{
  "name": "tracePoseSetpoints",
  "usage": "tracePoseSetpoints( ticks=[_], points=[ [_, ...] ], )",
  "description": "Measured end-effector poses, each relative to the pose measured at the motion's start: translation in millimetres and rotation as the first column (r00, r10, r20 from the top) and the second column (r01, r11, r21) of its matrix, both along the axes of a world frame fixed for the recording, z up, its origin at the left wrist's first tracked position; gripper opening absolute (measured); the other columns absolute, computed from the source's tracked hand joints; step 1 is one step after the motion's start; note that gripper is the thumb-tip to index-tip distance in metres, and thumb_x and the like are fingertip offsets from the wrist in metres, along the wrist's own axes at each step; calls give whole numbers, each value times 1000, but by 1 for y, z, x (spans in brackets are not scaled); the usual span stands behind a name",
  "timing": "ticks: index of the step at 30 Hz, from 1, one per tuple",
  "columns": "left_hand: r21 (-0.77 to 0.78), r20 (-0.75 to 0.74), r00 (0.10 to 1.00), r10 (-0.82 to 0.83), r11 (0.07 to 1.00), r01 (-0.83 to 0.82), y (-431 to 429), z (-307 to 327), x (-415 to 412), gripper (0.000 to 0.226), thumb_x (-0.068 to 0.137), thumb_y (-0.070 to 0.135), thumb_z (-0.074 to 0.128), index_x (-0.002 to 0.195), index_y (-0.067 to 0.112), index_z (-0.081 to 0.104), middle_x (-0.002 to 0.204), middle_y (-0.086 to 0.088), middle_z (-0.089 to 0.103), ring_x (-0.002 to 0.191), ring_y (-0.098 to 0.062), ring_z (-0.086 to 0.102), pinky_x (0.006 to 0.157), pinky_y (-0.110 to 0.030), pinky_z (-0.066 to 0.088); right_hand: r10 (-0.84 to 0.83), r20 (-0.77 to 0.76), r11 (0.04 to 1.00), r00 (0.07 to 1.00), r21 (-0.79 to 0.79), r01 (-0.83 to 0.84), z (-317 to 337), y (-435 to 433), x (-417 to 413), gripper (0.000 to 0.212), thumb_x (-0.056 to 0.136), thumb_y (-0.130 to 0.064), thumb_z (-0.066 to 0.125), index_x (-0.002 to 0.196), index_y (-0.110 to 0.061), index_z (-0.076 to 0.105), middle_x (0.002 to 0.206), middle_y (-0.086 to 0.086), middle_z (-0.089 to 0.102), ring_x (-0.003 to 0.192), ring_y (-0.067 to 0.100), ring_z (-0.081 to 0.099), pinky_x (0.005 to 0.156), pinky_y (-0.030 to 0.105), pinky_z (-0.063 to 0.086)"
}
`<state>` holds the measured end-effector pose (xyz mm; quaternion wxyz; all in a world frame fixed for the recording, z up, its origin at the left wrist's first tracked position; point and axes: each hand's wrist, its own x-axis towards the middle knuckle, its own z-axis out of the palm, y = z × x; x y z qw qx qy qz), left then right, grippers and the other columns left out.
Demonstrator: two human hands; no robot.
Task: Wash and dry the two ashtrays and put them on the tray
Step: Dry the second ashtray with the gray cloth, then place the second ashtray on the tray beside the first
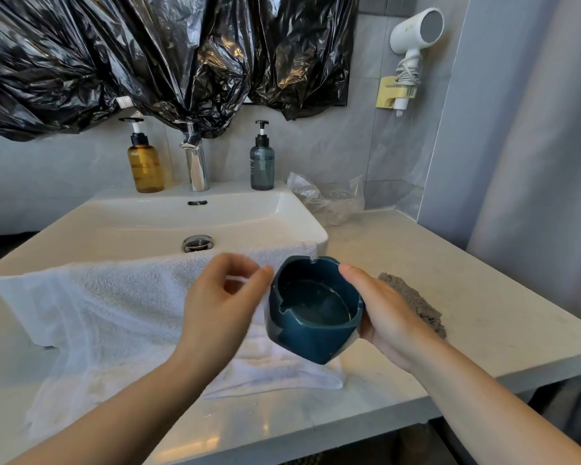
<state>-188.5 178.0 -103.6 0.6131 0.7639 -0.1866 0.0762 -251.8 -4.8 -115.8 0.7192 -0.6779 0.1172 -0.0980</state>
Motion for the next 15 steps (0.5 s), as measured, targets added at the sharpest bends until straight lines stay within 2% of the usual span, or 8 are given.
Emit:
tracePoseSetpoints(
  ticks=[1, 2, 3, 4, 7, 10, 12, 15],
  points=[
    [-93, -297, 950, -91, 993, 66, 0, 1, 3, 29, 85, 42, 65, 98, 16, 64, 100, -2, 67, 93, -19, 64, 76, -27, 51, -13, 4, 1000, 1000, -2, 13, 0, 1, 0, 31, 100, -40, 43, 105, -25, 70, 105, 2, 73, 104, 19, 64, 81, 30, 52],
    [-147, -500, 846, -186, 981, 128, 0, 1, 6, 37, 85, 46, 63, 104, 14, 64, 105, -6, 67, 97, -23, 65, 79, -32, 54, -22, 9, 1000, 1000, -5, 22, -1, 3, -1, 31, 99, -40, 44, 105, -26, 70, 105, 1, 73, 104, 19, 64, 81, 31, 51],
    [-161, -599, 763, -243, 970, 183, 1, 1, 8, 44, 85, 50, 60, 106, 12, 65, 107, -9, 68, 98, -26, 66, 81, -34, 56, -27, 18, 999, 999, -18, 28, -2, 4, -1, 31, 99, -41, 44, 102, -27, 72, 103, 1, 74, 103, 19, 65, 81, 31, 51],
    [-143, -629, 732, -263, 964, 223, 2, 1, 9, 48, 85, 55, 57, 106, 12, 67, 105, -10, 70, 97, -27, 68, 79, -35, 57, -31, 31, 999, 999, -42, 33, -3, 6, -1, 32, 99, -41, 44, 99, -28, 73, 101, -1, 74, 103, 18, 66, 81, 31, 52],
    [-43, -576, 783, -236, 965, 259, 5, -1, 8, 55, 85, 62, 49, 106, 17, 69, 104, -10, 71, 87, -25, 70, 66, -31, 57, -34, 61, 994, 998, -98, 40, -1, 13, -2, 33, 100, -40, 42, 97, -30, 73, 97, -3, 75, 100, 17, 67, 79, 30, 53],
    [-4, -484, 830, -277, 949, 314, 9, 1, 4, 61, 80, 65, 51, 106, 13, 70, 100, -15, 72, 82, -27, 71, 65, -32, 58, -8, 64, 993, 998, -118, 15, 0, 16, -3, 34, 100, -40, 40, 102, -27, 72, 99, -3, 75, 101, 17, 67, 87, 35, 53],
    [8, -413, 862, -294, 945, 326, 13, 4, 0, 64, 76, 60, 58, 102, 2, 69, 96, -23, 70, 75, -26, 69, 63, -31, 58, 9, 62, 993, 998, -119, -2, 2, 17, -4, 34, 101, -39, 40, 100, -29, 73, 99, -4, 75, 101, 17, 68, 91, 37, 53],
    [28, -354, 891, -285, 949, 315, 16, 8, -6, 53, 87, 42, 60, 97, -10, 66, 91, -34, 63, 66, -23, 63, 61, -30, 58, 36, 43, 990, 998, -135, -30, 4, 17, -6, 34, 100, -40, 41, 97, -30, 74, 98, -4, 76, 100, 16, 68, 92, 37, 51]
  ],
)
